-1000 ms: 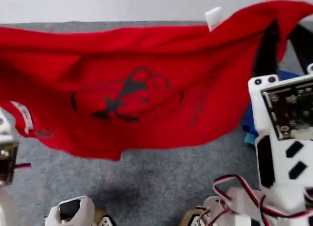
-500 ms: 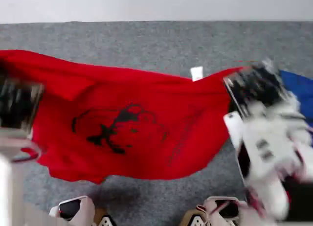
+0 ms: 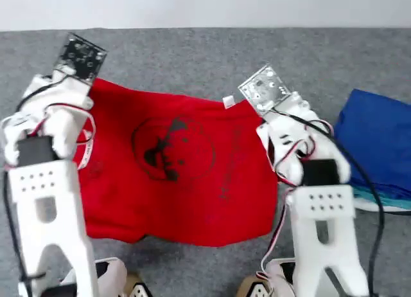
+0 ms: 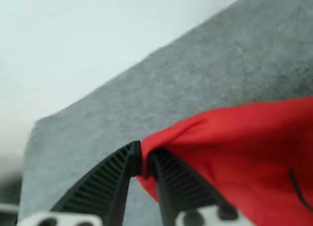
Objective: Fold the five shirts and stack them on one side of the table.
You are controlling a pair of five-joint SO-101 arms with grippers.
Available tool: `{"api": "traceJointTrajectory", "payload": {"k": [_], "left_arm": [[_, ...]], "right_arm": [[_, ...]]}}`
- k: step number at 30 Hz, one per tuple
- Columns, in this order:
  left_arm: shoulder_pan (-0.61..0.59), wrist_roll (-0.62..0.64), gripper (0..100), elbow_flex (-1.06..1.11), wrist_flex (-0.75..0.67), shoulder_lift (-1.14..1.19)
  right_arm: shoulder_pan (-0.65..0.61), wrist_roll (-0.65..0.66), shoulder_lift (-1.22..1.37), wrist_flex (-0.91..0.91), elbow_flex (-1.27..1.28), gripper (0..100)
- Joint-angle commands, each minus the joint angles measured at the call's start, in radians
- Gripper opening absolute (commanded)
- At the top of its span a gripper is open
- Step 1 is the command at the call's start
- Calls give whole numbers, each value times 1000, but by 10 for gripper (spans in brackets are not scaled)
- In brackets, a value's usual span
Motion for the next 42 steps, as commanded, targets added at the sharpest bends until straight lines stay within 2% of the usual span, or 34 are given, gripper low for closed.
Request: {"api": "traceJointTrajectory", "payload": {"k": [1, 4, 11, 18, 25, 29, 32, 37, 42], "left_arm": [[3, -3, 6, -45, -83, 104], [5, -3, 6, -140, -84, 213], [2, -3, 6, -400, -81, 428], [-3, -6, 6, -602, -72, 582], [-3, -8, 6, -751, 63, 651], [-3, -8, 6, -789, 149, 654], [0, -14, 6, -814, 273, 654], [6, -118, 6, -825, 529, 654], [-2, -183, 6, -819, 718, 663]], "right_arm": [[-1, 9, 93, -228, -12, 10], [1, 9, 202, -331, -78, 10], [-7, 11, 473, -433, -385, 10], [-12, 12, 756, -429, -695, 10], [-50, 72, 872, -424, -784, 10], [-61, 75, 866, -314, -790, 10], [-56, 75, 832, -180, -786, 10], [-31, 77, 785, 45, -786, 10], [-2, 75, 763, 232, -786, 10]]}}
